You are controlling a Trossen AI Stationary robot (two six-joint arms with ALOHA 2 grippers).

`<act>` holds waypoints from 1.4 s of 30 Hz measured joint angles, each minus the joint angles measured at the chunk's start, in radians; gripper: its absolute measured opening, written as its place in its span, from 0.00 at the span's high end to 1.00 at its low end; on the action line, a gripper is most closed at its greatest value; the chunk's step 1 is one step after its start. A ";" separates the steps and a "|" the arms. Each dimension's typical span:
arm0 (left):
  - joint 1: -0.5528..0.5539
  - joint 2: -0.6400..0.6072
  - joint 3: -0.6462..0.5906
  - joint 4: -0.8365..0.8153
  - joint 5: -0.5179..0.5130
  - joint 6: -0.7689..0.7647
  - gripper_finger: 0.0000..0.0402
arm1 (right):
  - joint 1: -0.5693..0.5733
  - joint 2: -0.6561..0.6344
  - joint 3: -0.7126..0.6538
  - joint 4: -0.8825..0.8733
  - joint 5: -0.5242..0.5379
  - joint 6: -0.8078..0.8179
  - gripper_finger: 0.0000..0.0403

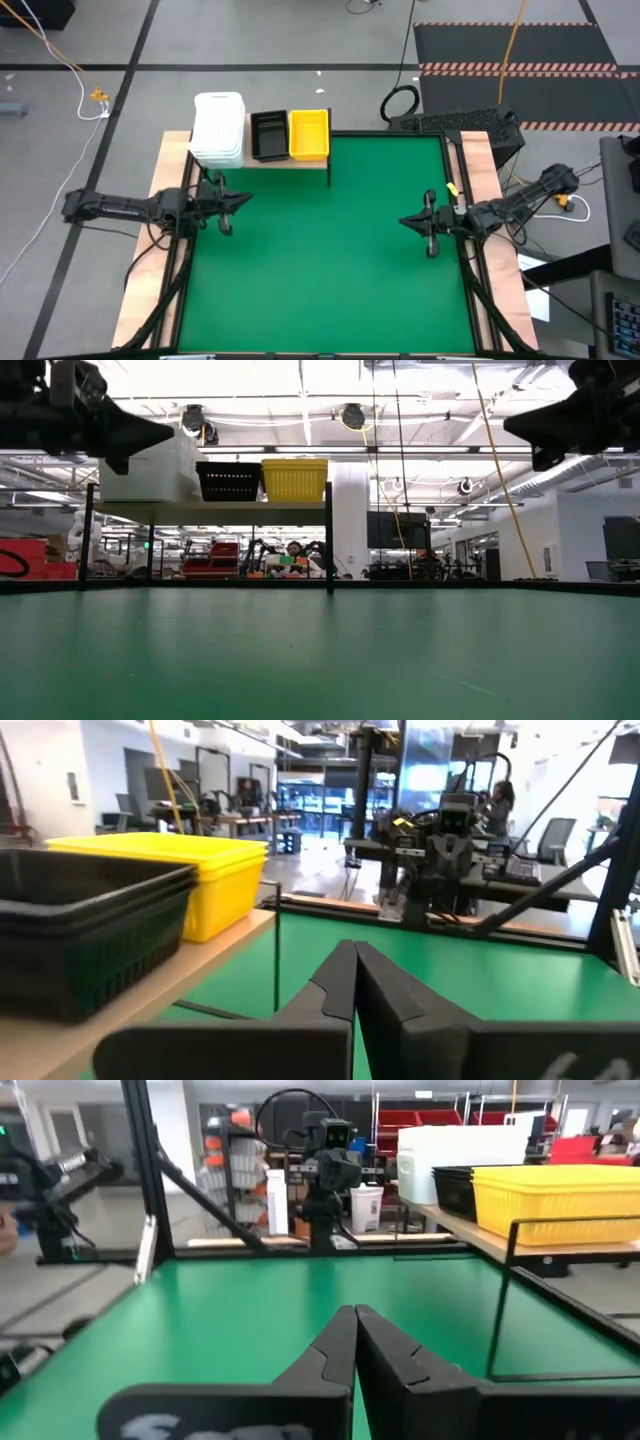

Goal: Stack baskets on shelf by color
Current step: Return to Home Position

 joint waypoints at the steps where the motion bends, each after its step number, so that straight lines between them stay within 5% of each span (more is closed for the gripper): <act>1: 0.000 -0.022 -0.015 -0.002 -0.004 0.000 0.99 | 0.000 -0.022 0.000 -0.032 0.000 -0.013 1.00; 7: 0.000 -0.110 -0.033 -0.043 -0.044 0.035 0.97 | -0.107 -0.112 0.001 -0.074 0.015 -0.096 1.00; 12: 0.017 -0.133 -0.033 -0.049 -0.083 0.078 0.99 | -0.347 -0.070 -0.010 -0.075 -0.288 -0.015 1.00; 18: 0.044 -0.175 -0.032 -0.221 -0.086 0.000 0.98 | -0.526 -0.025 -0.033 -0.080 -0.493 0.042 1.00; 30: 0.048 -0.243 -0.004 -0.357 -0.073 0.016 0.99 | -0.539 -0.201 -0.035 -0.169 -0.557 -0.017 1.00; 42: 0.048 -0.167 -0.006 -0.373 0.177 -0.010 0.97 | -0.536 -0.243 -0.073 -0.114 -0.607 -0.008 1.00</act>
